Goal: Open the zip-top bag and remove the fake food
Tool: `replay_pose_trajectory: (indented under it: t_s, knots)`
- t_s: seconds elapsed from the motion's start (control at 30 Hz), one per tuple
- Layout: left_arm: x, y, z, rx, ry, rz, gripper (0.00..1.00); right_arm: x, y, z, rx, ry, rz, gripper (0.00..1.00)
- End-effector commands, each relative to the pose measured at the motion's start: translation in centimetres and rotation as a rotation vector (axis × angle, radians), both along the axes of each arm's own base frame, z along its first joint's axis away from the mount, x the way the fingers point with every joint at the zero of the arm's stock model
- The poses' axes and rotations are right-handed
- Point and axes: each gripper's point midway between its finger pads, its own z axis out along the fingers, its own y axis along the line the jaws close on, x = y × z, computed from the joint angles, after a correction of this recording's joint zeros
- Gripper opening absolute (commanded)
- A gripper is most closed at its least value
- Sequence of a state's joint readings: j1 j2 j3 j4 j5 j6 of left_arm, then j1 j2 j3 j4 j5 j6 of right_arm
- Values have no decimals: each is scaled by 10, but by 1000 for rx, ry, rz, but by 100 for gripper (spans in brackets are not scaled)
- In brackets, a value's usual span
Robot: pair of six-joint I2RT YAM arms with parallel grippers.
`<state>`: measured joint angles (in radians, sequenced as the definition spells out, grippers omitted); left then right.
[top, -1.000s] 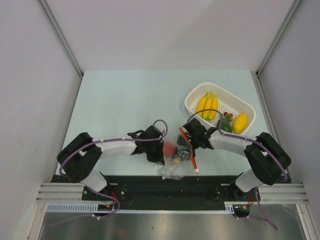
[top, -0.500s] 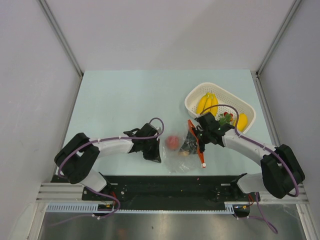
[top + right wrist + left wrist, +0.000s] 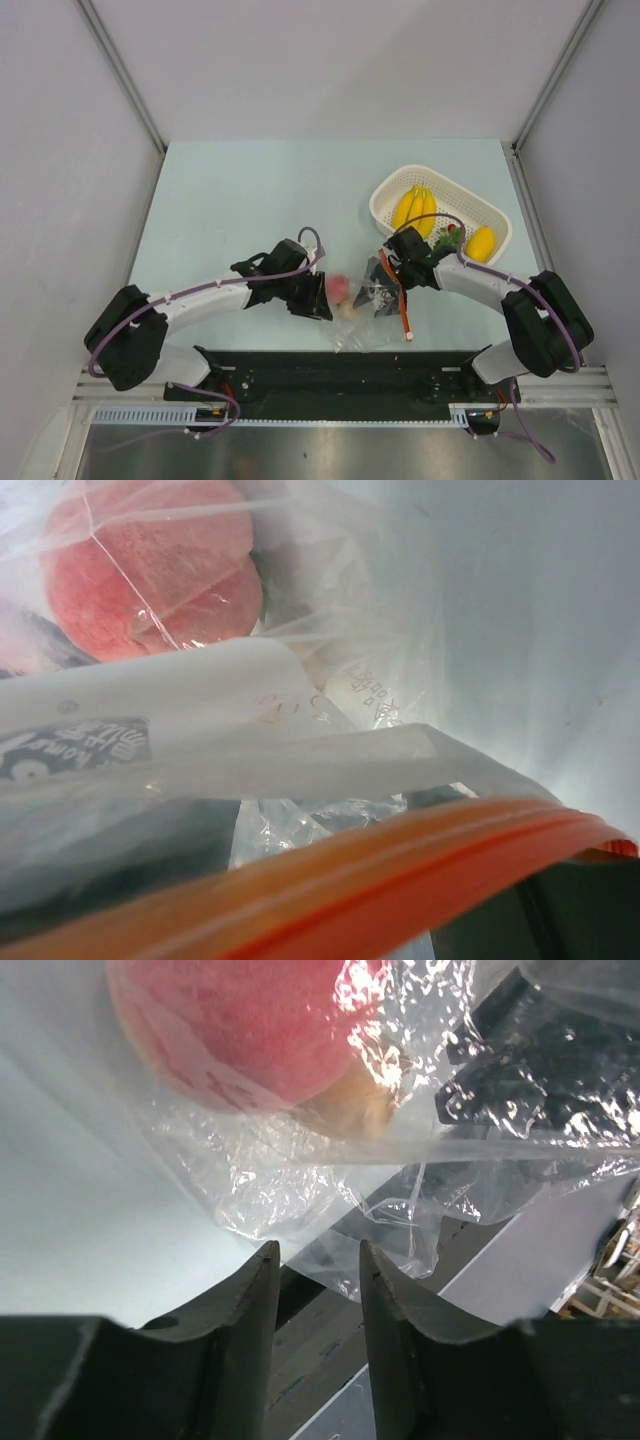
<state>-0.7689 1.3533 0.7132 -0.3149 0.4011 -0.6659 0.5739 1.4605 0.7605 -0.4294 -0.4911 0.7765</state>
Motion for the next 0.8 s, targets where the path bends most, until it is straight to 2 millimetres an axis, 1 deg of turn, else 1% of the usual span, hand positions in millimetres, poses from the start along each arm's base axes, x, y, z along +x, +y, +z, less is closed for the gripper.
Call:
replay_pose_trajectory:
  t_s: [0.0, 0.07, 0.1, 0.17, 0.2, 0.23, 0.27, 0.33, 0.37, 0.43, 0.5, 0.53, 0.6, 0.63, 0.77]
  knots:
    - [2, -8, 2, -46, 18, 20, 40, 1, 8, 18, 53, -41, 34, 71]
    - [4, -10, 4, -62, 15, 32, 35, -3, 11, 22, 76, -33, 46, 70]
    - [5, -15, 8, -93, 15, 37, 33, -3, 12, 24, 83, -32, 47, 67]
    - [5, -18, 7, -109, 29, 36, 30, -7, 20, 27, 103, -22, 50, 64]
    - [4, -19, 3, -101, 43, 35, 29, -5, 25, 29, 122, -34, 55, 62]
    - [5, -21, 4, -105, 48, 30, 26, -6, 29, 30, 135, -24, 52, 59]
    - [6, -22, 3, -103, 47, 28, 24, -8, 32, 27, 140, -7, 56, 58]
    - [9, -25, -1, -100, 51, 30, 22, -5, 40, 27, 170, -5, 65, 55]
    - [8, -26, -3, -96, 58, 31, 22, -6, 43, 20, 164, 16, 65, 55]
    - [8, -28, -12, -80, 83, 31, 18, -7, 49, 16, 174, 19, 78, 54]
    - [5, -29, -18, -67, 101, 26, 16, -11, 55, 7, 175, 46, 94, 54]
    - [4, -29, -22, -57, 104, 23, 15, -12, 56, 4, 171, 48, 100, 54]
    - [3, -29, -25, -42, 100, 14, 14, -13, 56, -8, 145, 55, 108, 54]
    - [1, -27, -29, -28, 110, 13, 13, -14, 56, -11, 138, 62, 107, 54]
    - [2, -28, -33, -24, 113, 13, 13, -10, 65, -12, 167, 54, 105, 56]
